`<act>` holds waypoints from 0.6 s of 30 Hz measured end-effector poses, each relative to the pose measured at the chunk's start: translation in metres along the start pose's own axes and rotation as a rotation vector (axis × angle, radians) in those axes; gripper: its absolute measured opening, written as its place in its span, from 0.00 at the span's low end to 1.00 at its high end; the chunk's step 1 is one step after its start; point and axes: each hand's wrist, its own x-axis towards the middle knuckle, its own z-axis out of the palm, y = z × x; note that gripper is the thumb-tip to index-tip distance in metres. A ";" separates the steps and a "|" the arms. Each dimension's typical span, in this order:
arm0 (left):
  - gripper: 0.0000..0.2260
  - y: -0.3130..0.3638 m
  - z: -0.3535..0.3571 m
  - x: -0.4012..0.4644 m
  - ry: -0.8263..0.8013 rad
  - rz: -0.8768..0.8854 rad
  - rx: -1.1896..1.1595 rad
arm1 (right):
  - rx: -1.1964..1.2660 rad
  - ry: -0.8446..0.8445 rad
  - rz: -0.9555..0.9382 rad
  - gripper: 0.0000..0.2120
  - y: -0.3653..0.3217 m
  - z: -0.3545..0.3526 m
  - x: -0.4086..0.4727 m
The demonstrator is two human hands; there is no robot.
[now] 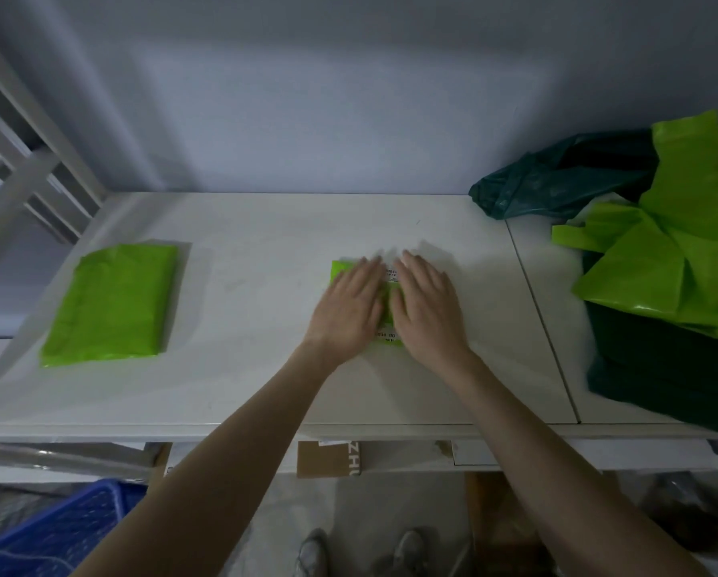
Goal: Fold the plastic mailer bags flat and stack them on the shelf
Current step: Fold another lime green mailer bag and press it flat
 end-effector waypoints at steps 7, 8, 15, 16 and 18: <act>0.32 -0.005 0.018 0.003 -0.137 -0.056 -0.058 | -0.080 -0.154 -0.003 0.38 0.011 0.022 0.002; 0.30 -0.003 0.015 0.004 -0.134 -0.065 -0.057 | -0.076 -0.161 -0.001 0.38 0.010 0.021 0.002; 0.24 -0.002 0.011 0.001 -0.191 -0.182 0.000 | -0.086 -0.181 0.080 0.36 0.011 0.017 0.001; 0.26 -0.002 0.013 0.001 -0.186 -0.188 -0.011 | -0.084 -0.193 0.073 0.36 0.013 0.018 0.003; 0.30 -0.003 0.016 0.002 -0.165 -0.212 -0.052 | -0.074 -0.201 0.051 0.34 0.017 0.019 0.004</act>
